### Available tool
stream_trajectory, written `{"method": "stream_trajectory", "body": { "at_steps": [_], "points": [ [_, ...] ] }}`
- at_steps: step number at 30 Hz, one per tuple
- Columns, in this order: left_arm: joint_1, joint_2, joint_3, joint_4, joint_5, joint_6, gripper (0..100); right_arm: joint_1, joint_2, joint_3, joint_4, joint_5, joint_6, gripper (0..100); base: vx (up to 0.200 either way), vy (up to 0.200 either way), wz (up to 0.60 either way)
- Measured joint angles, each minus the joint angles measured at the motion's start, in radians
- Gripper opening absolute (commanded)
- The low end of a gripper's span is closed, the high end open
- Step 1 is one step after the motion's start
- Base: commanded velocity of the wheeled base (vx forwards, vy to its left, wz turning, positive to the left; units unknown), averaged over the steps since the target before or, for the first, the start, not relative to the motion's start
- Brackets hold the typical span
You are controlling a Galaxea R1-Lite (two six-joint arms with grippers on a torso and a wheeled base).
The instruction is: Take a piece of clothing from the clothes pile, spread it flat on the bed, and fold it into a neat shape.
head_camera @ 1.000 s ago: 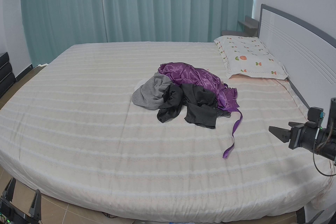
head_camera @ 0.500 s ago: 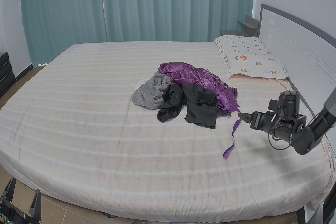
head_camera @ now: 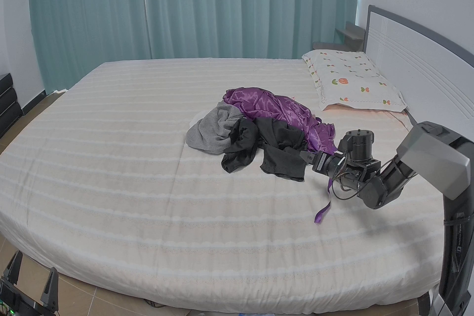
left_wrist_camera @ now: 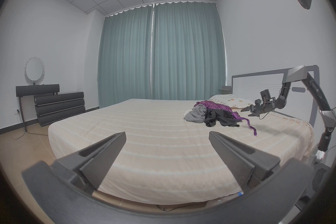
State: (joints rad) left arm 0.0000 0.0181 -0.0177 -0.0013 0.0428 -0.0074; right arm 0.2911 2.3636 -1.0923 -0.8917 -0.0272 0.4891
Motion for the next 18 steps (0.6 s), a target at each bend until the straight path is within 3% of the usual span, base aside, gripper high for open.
{"method": "stream_trajectory", "body": {
  "at_steps": [18],
  "points": [
    [0.000, 0.000, 0.000, 0.000, 0.000, 0.000, 100, 0.041, 0.245, -0.296, 0.111, -0.006, 0.048, 100, 0.000, 0.000, 0.00]
  ]
}}
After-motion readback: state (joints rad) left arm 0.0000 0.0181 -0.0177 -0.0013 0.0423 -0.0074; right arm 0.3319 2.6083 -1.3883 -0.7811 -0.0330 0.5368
